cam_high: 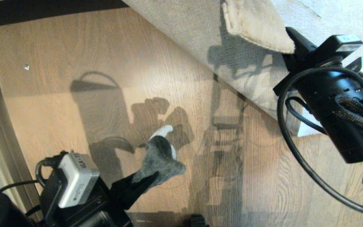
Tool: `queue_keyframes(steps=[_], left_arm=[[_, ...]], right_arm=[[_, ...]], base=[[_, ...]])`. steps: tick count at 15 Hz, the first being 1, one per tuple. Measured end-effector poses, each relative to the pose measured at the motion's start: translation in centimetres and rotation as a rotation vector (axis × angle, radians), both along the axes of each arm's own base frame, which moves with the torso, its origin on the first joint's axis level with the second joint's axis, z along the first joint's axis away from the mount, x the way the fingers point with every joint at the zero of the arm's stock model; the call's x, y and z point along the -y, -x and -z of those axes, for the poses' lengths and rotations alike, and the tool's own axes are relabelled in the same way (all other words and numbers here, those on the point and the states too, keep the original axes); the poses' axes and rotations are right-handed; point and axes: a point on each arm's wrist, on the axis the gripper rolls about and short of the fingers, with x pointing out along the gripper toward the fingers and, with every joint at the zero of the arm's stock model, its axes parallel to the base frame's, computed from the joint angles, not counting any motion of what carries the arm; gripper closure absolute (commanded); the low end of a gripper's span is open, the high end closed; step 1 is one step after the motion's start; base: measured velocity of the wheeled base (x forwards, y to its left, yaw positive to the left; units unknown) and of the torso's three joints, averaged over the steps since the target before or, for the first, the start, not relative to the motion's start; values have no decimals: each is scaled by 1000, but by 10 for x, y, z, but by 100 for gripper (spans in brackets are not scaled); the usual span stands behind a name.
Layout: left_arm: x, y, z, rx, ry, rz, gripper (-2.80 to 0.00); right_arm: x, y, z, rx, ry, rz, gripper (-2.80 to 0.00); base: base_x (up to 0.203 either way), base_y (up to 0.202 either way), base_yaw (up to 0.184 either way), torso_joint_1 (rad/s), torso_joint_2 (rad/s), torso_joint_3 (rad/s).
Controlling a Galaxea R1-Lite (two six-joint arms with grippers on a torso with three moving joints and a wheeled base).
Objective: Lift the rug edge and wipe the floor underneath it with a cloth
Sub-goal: Wipe the floor under the carpet with a rag
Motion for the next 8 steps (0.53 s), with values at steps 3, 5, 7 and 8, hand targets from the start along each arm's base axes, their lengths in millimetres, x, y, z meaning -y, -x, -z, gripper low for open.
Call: queue_keyframes(steps=[3,5,7,8], left_arm=[[28,0,5,-23,-33,80,0],[59,-9,6,-23,-32,118,0],[94,-19,6,-11,-13,144,0],[111,-25,8,-10,-6,152,0]], right_arm=[[0,0,0,-1,-1,3,0],[0,0,0,0,-1,3,0],[0,0,-1,1,-3,4,0],[0,0,-1,1,-3,4,0]], base=[[0,0,0,0,0,0],[0,0,0,0,0,0],[0,0,0,0,0,0],[0,0,0,0,0,0]])
